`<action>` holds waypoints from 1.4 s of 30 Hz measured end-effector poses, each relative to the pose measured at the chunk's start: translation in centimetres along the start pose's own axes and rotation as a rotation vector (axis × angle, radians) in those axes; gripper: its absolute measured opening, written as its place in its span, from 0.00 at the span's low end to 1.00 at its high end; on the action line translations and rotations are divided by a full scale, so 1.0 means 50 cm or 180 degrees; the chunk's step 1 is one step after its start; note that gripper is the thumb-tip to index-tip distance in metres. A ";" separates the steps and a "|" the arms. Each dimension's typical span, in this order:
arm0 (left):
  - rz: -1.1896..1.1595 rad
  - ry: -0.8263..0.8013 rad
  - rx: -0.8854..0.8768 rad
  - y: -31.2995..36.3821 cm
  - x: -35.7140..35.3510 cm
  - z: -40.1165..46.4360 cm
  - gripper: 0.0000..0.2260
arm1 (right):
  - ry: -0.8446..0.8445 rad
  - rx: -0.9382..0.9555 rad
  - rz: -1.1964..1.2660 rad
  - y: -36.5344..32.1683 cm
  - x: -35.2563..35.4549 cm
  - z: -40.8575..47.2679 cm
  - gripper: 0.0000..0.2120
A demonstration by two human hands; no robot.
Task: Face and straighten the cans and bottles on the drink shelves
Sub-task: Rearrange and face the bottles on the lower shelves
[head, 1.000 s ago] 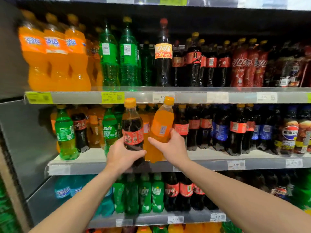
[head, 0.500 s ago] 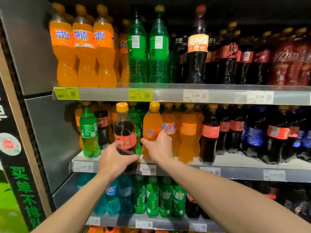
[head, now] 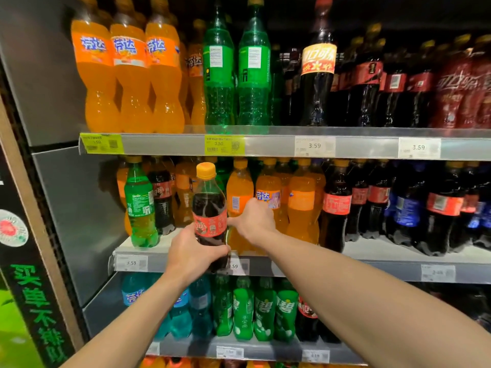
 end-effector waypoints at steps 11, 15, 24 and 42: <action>0.0078 -0.0077 -0.0088 0.028 -0.035 -0.018 0.15 | -0.0079 0.0370 -0.0994 -0.018 0.037 0.012 0.12; 0.0094 -0.0091 -0.0070 0.033 -0.045 -0.022 0.16 | -0.0112 0.0444 -0.1159 -0.015 0.041 0.016 0.11; 0.0062 -0.0171 -0.0140 0.047 -0.058 -0.022 0.17 | -0.0243 0.0275 -0.0689 0.027 0.034 0.034 0.08; -0.0181 -0.0790 -0.0590 0.307 -0.268 -0.076 0.17 | -0.0667 0.0138 0.1493 0.235 0.384 -0.051 0.34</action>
Point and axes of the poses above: each hand's wrist, its own z-axis towards the middle knuckle, its own x-axis out of the back of the hand, y = z × x, the point moved 3 cm from there along z, towards the middle knuckle, and after that the axes turned 11 degrees about z, right-handed, at the moved point
